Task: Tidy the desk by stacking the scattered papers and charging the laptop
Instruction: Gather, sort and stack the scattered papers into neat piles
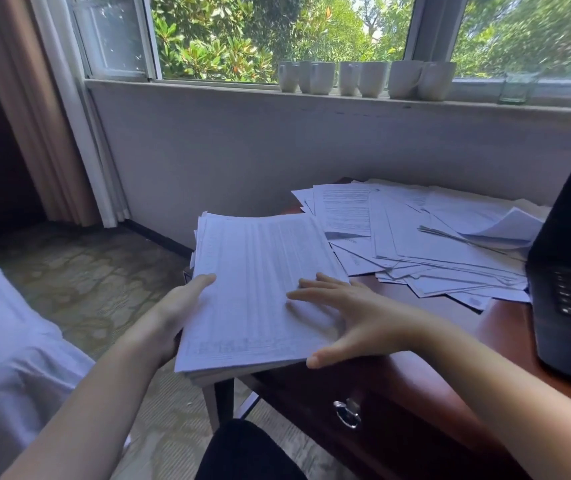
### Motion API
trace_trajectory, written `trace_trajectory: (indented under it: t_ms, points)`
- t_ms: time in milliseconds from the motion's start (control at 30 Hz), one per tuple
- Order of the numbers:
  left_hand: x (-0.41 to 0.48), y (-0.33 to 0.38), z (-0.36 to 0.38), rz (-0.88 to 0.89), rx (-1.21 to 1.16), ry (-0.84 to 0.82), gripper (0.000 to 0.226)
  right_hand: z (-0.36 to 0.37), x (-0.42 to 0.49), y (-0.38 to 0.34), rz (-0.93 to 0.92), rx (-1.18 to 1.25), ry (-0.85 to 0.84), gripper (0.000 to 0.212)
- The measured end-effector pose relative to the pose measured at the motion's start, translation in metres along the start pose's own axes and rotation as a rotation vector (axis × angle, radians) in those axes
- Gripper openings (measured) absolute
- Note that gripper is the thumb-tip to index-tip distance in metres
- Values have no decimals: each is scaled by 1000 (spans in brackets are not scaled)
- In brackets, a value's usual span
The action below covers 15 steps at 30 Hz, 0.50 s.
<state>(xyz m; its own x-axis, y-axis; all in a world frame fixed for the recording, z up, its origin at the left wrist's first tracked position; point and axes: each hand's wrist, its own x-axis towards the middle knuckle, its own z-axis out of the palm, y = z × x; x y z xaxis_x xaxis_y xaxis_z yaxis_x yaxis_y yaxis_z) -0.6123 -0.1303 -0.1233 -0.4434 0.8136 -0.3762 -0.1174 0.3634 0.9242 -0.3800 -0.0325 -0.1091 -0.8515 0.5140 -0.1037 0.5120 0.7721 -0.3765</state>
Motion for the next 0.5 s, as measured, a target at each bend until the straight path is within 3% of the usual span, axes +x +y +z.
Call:
trace_trajectory:
  t_ms: [100,267,500]
  points:
    - [-3,1,-1,-7,-12,-12,37,-2,-4,-4,-14,15,54,74]
    - [-7,4,1,-9,50,20,37,0,-8,-15,-24,-157,-11,84]
    - [-7,2,1,1,46,18,35,-2,-6,-14,-25,-45,64,76]
